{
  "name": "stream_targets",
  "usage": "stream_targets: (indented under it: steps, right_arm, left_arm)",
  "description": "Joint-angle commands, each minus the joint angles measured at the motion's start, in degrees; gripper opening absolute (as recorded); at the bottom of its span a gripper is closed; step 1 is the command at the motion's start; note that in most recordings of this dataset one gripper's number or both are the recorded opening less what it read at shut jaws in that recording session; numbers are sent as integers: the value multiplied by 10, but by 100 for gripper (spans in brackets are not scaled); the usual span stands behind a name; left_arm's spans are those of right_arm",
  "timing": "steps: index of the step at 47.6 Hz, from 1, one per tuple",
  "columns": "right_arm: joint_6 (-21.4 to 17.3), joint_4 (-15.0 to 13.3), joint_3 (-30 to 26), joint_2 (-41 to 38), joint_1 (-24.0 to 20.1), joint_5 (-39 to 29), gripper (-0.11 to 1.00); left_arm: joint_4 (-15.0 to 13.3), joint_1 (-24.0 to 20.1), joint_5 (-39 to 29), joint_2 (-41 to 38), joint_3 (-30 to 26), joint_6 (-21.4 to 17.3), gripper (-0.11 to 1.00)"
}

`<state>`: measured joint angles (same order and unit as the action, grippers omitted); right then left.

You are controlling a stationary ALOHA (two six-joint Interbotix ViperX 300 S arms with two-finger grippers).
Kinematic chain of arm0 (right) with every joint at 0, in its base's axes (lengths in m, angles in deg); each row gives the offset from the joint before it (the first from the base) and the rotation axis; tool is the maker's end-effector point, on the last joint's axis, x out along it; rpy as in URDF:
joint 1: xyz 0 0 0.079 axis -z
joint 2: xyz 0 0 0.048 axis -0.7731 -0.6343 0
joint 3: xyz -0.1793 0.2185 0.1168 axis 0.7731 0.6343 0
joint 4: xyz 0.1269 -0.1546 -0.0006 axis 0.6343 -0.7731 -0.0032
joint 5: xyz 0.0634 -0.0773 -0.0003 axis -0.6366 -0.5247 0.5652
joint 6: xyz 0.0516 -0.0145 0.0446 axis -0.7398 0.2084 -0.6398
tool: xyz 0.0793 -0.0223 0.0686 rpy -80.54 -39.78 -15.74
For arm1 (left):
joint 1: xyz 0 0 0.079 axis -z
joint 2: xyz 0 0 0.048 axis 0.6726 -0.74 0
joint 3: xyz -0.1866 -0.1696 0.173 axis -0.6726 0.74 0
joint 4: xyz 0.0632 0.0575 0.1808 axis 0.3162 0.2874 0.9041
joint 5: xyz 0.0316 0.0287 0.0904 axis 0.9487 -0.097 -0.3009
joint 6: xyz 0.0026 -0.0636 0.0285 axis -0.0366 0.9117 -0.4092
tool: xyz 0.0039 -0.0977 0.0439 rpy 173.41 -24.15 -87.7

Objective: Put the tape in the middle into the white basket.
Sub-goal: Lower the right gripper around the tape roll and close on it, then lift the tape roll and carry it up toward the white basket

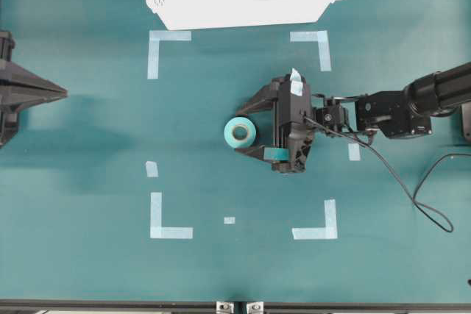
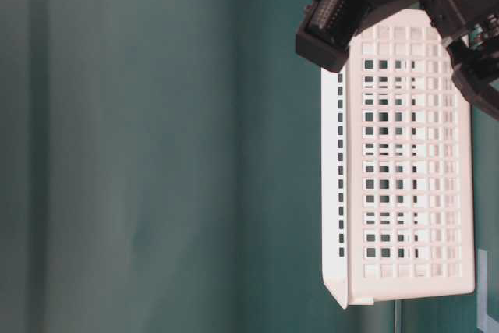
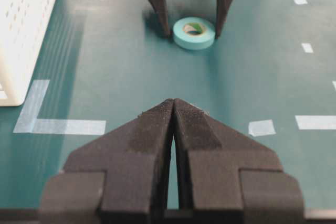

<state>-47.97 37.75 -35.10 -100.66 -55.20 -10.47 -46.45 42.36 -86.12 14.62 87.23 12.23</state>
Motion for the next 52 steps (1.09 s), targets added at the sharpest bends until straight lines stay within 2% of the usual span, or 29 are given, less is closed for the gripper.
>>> stream_targets:
  steps: [1, 6, 12, 26, 38, 52]
  right_arm:
    - [-1, 1, -10, 9, -2, -10, 98]
    - [0, 0, -13, 11, -2, -23, 92]
    - [3, -4, -13, 23, -3, -32, 67]
    - [4, -21, -4, 66, -2, -47, 67]
    - [6, -26, -3, 117, -2, -106, 67]
    - [6, -29, -3, 154, -2, -120, 67]
  left_arm:
    - [0, 0, 3, -4, -8, -1, -11]
    - [1, 0, 3, -4, -8, -1, -11]
    - [1, -1, 3, -4, -8, -1, -11]
    - [0, -1, 3, -4, -7, 0, -11]
    - [1, -1, 3, -5, -8, -1, -11]
    - [0, -1, 3, -5, -8, -1, -11]
